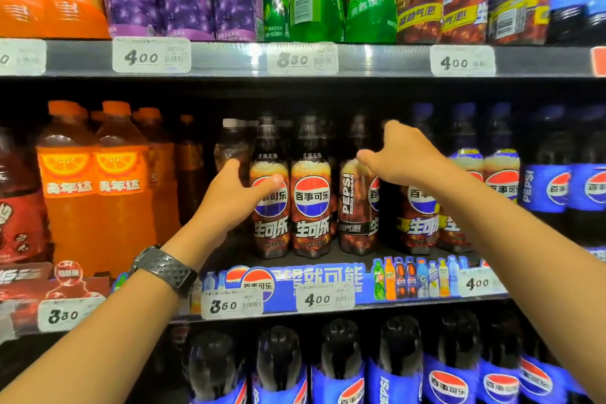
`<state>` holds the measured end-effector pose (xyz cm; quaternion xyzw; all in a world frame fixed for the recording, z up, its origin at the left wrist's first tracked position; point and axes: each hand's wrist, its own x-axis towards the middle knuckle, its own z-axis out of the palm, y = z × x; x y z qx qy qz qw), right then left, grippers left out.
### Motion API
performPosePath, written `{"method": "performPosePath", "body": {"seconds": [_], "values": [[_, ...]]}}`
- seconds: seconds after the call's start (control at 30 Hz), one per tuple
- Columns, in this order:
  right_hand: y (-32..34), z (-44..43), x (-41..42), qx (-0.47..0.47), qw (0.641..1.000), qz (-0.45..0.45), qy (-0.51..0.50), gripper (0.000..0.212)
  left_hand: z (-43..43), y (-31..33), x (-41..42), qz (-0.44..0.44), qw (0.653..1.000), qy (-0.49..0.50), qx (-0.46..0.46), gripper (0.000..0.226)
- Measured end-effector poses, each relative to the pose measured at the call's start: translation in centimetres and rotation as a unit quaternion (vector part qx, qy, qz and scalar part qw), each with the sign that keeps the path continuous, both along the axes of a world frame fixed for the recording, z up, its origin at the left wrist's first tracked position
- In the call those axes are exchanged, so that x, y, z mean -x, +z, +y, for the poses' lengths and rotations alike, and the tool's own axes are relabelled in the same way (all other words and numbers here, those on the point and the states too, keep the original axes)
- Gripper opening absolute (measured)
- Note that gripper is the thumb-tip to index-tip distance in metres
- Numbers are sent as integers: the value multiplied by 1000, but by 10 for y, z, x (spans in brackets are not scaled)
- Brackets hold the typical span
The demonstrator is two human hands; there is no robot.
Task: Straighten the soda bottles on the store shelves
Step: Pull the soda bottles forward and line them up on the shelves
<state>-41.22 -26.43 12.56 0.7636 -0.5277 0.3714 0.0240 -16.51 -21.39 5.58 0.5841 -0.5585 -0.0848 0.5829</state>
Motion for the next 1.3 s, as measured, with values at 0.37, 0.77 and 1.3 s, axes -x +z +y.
{"method": "performPosePath", "body": {"seconds": [0.37, 0.77, 1.3], "values": [[-15, -25, -3, -108, 984, -60, 125, 83, -2, 2, -3, 25, 1000, -8, -1, 59], [-36, -35, 2, -116, 984, -45, 127, 92, -1, -2, -8, -7, 1000, -1, -21, 75], [-73, -36, -5, -146, 966, -139, 164, 51, 1, -17, -13, 12, 994, -54, -96, 64]]}}
